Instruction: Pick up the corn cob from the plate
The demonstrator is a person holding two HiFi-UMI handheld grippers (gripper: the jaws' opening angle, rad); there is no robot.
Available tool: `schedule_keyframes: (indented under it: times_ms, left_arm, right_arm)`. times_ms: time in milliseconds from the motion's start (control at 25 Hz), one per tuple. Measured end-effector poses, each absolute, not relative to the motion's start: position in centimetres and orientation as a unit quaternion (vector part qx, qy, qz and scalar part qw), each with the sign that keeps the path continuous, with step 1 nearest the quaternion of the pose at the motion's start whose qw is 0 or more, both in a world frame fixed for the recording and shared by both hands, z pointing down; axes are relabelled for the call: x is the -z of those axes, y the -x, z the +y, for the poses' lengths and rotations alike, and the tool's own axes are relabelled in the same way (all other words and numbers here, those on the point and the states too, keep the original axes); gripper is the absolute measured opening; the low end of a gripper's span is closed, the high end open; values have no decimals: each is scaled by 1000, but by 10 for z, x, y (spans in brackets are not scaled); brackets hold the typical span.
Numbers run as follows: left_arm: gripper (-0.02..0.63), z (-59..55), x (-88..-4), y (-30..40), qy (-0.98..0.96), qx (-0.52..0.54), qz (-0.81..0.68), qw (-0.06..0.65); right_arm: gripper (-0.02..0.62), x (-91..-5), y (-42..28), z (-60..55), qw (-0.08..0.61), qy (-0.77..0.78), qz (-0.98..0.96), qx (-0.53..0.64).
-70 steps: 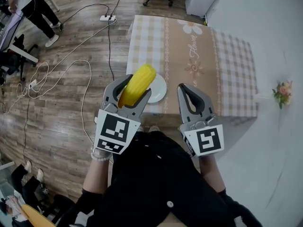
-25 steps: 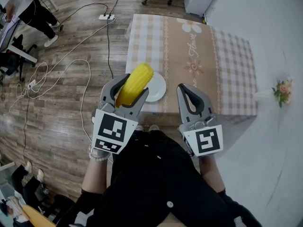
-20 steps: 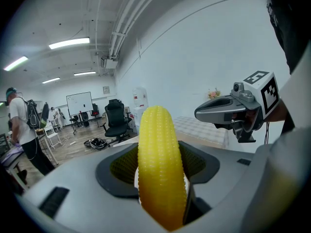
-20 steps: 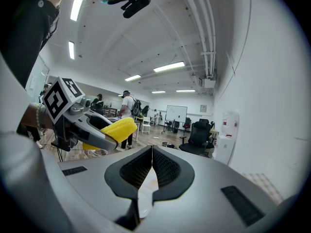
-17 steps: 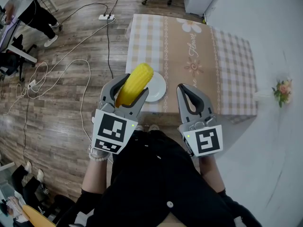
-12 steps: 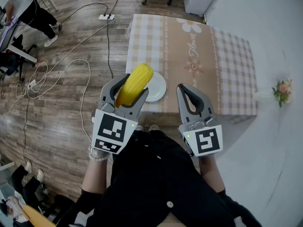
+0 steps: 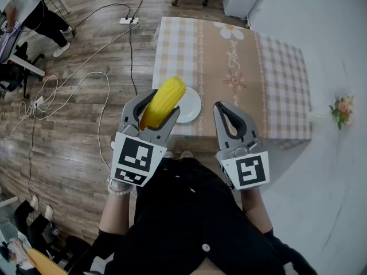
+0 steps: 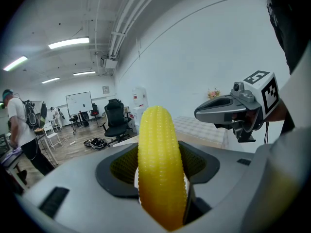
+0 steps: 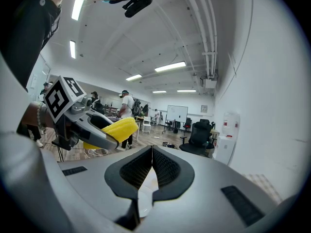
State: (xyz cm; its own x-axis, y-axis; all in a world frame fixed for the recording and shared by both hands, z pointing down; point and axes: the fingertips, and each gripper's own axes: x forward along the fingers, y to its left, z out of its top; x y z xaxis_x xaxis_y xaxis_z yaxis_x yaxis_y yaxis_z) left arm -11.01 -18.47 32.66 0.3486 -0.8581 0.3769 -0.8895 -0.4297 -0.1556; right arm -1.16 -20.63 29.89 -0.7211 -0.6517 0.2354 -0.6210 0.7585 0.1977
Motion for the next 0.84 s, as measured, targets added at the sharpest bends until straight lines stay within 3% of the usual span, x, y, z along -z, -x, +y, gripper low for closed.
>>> schedule_keyframes:
  times_ms: [840]
  left_arm:
    - [261, -184, -331, 106, -824, -210, -524, 41]
  right_arm:
    - [41, -303, 13, -203, 143, -330, -931, 56]
